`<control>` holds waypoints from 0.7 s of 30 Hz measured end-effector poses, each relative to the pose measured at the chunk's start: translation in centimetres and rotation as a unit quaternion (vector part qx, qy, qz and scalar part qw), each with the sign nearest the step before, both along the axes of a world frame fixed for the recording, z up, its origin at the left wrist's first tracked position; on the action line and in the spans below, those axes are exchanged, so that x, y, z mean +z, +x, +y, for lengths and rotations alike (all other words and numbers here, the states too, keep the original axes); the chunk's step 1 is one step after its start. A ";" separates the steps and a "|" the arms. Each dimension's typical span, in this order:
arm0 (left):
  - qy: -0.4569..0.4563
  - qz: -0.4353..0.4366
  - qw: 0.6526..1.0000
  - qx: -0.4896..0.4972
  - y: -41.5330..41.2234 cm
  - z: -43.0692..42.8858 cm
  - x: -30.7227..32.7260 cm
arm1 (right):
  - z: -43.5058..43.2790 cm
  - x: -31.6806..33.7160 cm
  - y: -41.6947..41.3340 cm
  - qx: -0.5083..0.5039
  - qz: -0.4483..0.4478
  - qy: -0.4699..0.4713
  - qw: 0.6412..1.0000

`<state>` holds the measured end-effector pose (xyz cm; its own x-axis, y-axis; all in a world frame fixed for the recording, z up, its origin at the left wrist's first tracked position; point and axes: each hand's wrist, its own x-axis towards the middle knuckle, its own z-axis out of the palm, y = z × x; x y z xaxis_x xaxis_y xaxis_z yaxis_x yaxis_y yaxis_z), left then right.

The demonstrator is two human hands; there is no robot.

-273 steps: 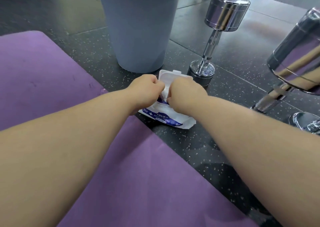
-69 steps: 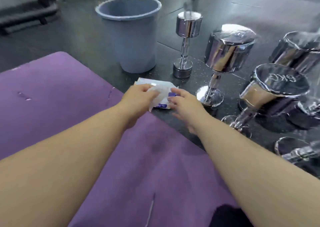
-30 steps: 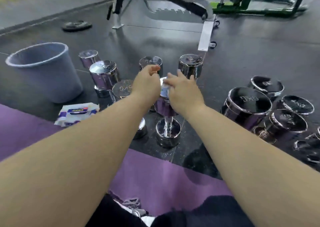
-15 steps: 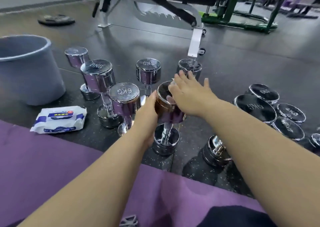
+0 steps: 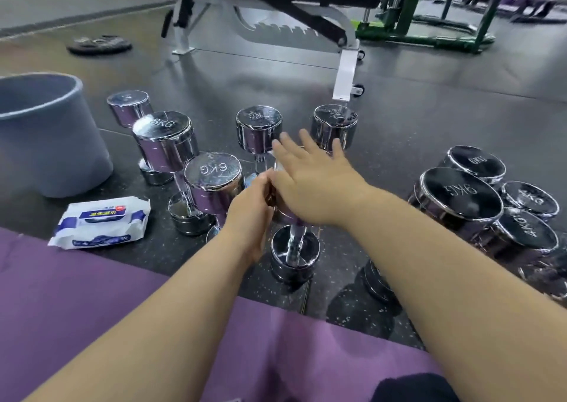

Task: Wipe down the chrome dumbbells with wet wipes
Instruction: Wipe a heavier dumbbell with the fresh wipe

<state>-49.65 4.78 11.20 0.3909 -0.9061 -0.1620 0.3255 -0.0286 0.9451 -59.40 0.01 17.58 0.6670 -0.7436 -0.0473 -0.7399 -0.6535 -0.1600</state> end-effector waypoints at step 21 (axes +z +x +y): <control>0.022 0.022 0.999 0.039 -1.1 -0.3 0.1 | 3.7 -7.0 0.9 -0.285 -0.614 0.243 0.695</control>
